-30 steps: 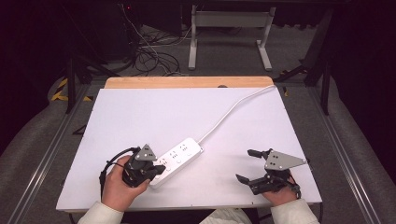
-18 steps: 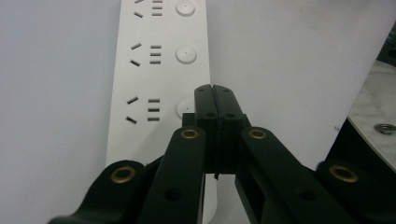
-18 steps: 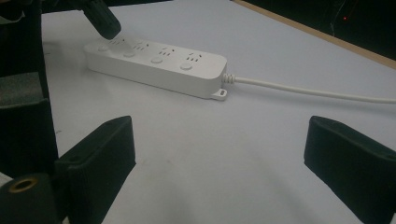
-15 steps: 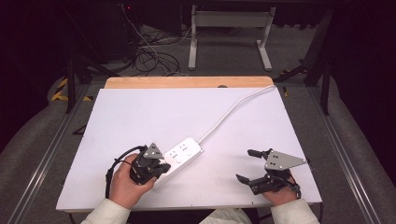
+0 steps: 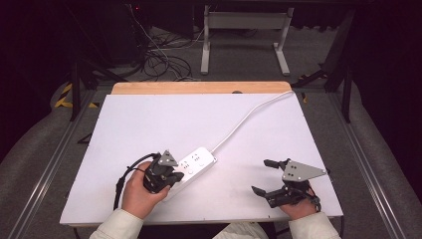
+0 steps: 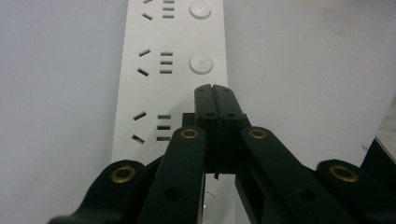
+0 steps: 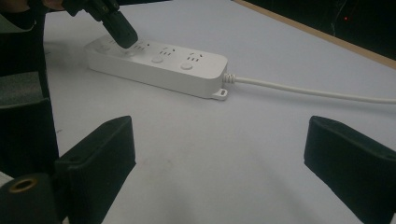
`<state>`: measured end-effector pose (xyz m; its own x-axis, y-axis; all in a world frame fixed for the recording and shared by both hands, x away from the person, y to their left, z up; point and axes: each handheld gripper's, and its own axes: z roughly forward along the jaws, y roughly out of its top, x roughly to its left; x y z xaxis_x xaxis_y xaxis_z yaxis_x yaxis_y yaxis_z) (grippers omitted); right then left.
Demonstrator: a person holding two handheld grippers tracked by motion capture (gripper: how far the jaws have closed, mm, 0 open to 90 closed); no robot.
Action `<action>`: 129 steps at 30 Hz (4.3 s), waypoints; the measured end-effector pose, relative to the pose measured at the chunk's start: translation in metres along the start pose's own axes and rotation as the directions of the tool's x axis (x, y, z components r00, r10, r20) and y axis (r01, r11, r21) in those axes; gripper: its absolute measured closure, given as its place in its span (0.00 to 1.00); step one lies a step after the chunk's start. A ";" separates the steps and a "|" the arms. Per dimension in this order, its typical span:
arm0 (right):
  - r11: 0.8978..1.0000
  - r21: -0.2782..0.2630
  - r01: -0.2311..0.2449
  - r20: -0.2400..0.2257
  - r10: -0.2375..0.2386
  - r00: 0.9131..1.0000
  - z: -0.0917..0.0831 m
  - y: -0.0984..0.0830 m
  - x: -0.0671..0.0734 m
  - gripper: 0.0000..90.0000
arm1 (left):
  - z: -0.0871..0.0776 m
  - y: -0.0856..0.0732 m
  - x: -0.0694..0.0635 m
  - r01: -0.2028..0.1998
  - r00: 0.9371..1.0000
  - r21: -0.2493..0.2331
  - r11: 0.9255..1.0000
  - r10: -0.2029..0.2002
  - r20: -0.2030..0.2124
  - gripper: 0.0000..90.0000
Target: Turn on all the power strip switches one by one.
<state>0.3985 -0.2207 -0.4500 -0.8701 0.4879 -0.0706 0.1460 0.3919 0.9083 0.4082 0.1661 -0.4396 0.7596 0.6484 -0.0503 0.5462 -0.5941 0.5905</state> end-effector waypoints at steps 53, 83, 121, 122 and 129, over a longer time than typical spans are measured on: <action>1.000 -0.002 -0.003 -0.005 0.003 1.000 0.000 0.000 0.001 0.10 | -0.014 -0.004 -0.006 -0.036 0.997 -0.103 0.994 0.030 -0.064 1.00; 1.000 0.001 0.005 -0.008 -0.005 1.000 0.000 0.000 0.001 0.10 | 0.002 0.015 -0.004 -0.001 1.000 -0.104 0.995 0.000 -0.003 1.00; 1.000 0.001 0.005 -0.010 -0.005 1.000 0.000 0.000 0.000 0.10 | 0.030 0.022 0.001 0.006 0.999 -0.061 0.998 -0.008 -0.040 1.00; 1.000 0.001 0.005 -0.011 -0.005 1.000 0.000 0.000 0.000 0.10 | 0.030 0.022 0.001 0.004 0.999 -0.062 0.998 -0.007 -0.040 1.00; 1.000 0.001 0.004 -0.012 -0.004 1.000 0.000 0.000 0.000 0.10 | 0.031 0.022 -0.001 -0.011 0.999 -0.062 0.998 0.008 -0.051 1.00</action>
<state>0.3980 -0.2208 -0.4503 -0.8761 0.4771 -0.0699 0.1425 0.3945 0.9078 0.4306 0.1379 -0.4522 0.7446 0.6675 -0.0044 0.5150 -0.5702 0.6400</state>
